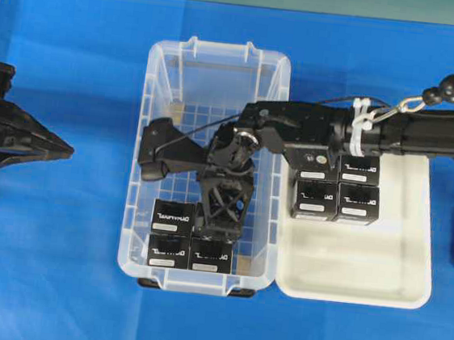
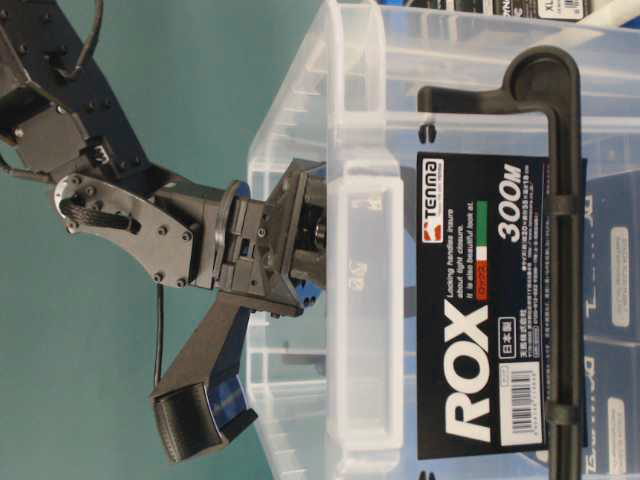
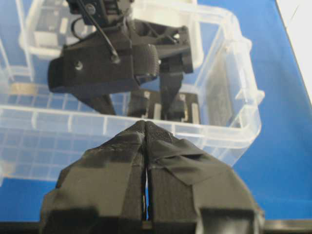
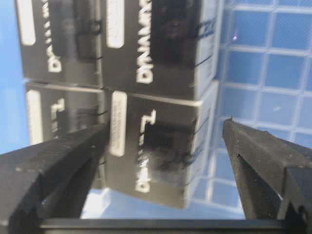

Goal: Pick the box from inside the plastic case
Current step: 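Lower the right gripper and close it on a black box, then lift the box out of the case and carry it to the white tray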

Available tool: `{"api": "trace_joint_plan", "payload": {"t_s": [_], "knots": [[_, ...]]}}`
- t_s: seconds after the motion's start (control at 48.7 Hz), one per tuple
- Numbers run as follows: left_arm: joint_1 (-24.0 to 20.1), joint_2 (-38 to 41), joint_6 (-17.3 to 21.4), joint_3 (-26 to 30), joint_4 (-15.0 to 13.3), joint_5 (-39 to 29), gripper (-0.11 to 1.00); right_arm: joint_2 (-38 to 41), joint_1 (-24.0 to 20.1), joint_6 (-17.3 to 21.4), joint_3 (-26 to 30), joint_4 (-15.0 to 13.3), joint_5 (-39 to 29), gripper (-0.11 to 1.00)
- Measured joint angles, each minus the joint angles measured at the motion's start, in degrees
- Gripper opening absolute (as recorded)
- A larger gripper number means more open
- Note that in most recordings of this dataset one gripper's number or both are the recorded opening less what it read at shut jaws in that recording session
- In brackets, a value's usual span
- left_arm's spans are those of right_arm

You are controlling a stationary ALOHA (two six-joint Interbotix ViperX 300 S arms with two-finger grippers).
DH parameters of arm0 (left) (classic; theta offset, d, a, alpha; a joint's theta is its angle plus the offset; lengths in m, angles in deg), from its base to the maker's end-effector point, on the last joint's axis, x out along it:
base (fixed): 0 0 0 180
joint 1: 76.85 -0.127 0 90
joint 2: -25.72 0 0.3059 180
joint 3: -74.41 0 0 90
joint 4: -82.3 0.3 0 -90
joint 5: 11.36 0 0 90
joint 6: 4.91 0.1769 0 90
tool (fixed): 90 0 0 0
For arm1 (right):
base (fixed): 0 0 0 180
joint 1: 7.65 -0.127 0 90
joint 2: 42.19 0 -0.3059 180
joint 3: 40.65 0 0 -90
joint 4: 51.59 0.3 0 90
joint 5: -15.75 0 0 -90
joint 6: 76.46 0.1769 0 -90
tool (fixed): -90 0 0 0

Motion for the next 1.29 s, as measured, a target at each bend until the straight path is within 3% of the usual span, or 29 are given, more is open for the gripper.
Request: {"api": "trace_joint_plan", "payload": {"t_s": [0.226, 1.067, 1.129, 1.252, 1.293], "knots": [[-0.2, -0.2, 0.0, 0.0, 0.0, 0.0, -0.03, 0.9, 2.5, 0.0, 0.2, -1.0, 0.2, 0.99], [-0.4, -0.4, 0.2, 0.0, 0.0, -0.2, -0.03, 0.9, 0.9, 0.7, -1.5, -2.5, -0.6, 0.98], [-0.4, -0.4, 0.2, 0.0, 0.1, -0.2, -0.03, 0.9, 0.9, 0.7, -1.5, -2.5, -0.5, 0.95], [-0.4, -0.5, 0.3, 0.0, 0.0, -0.2, -0.03, 1.0, 1.0, 0.6, -0.9, -2.6, -0.4, 0.70], [-0.4, -0.6, 0.3, 0.0, 0.0, -0.2, -0.03, 1.0, 1.1, 0.5, -0.4, -2.7, -0.4, 0.68]]}}
